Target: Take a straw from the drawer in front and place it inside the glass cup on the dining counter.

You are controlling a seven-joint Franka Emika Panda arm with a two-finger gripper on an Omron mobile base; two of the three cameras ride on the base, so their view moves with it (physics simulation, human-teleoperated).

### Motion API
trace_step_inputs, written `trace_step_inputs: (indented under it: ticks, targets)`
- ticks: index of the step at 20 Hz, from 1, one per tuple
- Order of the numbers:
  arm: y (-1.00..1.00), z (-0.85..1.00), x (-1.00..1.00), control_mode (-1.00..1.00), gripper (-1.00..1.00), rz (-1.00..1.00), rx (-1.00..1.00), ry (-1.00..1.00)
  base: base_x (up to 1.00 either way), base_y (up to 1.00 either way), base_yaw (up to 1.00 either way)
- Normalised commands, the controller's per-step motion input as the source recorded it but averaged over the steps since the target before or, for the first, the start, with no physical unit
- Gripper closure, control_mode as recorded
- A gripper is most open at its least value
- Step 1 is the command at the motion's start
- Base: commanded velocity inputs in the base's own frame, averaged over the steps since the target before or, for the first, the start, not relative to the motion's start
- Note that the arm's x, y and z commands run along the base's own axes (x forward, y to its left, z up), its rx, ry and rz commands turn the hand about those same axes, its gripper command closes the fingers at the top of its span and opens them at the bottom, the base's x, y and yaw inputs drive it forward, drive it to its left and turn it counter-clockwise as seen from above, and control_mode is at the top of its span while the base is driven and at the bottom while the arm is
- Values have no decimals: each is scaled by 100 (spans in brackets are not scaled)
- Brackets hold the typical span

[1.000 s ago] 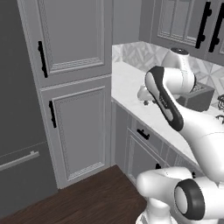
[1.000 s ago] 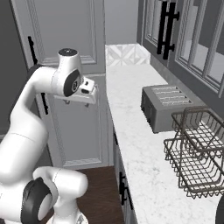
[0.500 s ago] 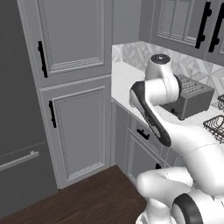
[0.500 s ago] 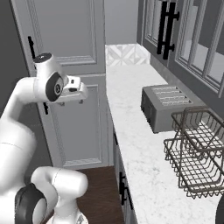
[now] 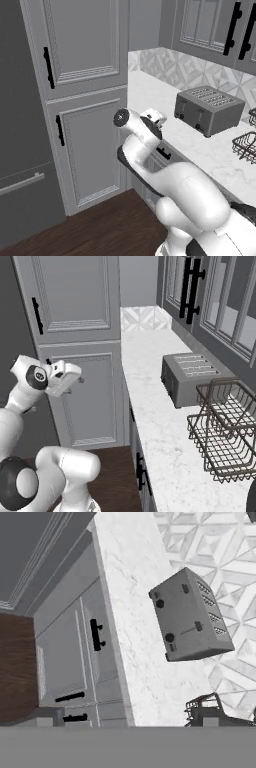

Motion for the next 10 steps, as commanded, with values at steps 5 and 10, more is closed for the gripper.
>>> trace_step_inputs:
  ticks: [5,10]
  targets:
    - [8,-71,63,-100,-100,-9,-43,1,0,0,0]
    - [-1,-64,63,-100,-100,-14,-34,4,0,0,0]
